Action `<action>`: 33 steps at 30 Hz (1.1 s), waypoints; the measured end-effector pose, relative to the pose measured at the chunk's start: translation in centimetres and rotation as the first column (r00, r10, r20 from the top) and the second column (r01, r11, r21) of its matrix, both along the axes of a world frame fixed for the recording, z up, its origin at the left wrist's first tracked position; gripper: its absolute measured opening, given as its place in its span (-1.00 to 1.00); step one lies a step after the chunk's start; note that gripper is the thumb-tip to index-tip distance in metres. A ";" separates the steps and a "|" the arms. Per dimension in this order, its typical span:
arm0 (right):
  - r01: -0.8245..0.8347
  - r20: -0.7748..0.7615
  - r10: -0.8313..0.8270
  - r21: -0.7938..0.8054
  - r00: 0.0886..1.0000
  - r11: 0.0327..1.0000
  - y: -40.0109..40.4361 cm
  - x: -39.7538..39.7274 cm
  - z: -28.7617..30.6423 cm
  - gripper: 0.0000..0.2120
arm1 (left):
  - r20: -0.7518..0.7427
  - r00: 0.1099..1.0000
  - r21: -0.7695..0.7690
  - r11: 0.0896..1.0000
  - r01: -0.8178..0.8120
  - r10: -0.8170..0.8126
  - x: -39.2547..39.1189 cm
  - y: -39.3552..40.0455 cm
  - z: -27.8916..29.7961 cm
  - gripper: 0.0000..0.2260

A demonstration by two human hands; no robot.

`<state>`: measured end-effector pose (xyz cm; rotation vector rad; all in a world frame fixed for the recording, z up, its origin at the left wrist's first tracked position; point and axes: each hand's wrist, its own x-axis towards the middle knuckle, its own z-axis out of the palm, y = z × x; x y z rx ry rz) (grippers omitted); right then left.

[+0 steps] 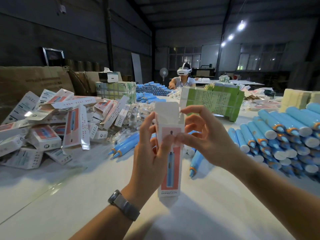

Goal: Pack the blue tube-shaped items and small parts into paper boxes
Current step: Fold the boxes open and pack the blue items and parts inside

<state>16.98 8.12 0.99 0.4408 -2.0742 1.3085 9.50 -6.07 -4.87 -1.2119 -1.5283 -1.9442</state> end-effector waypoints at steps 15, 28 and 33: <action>0.057 -0.100 -0.056 0.008 0.993 0.998 0.6 1.1 -1.6 -0.60 | 0.001 1.000 -0.078 0.997 0.030 -0.030 1.2 0.2 0.3 -0.76; 0.116 -0.229 -0.066 0.213 0.971 0.970 1.0 1.8 0.0 -0.66 | -0.026 0.991 -0.001 0.991 0.131 -0.131 2.0 0.8 0.1 -0.80; 0.152 -0.307 -0.070 0.249 0.949 0.957 0.9 1.7 -0.2 -0.46 | -0.031 0.989 -0.012 0.989 0.144 -0.145 2.0 0.6 0.3 -0.75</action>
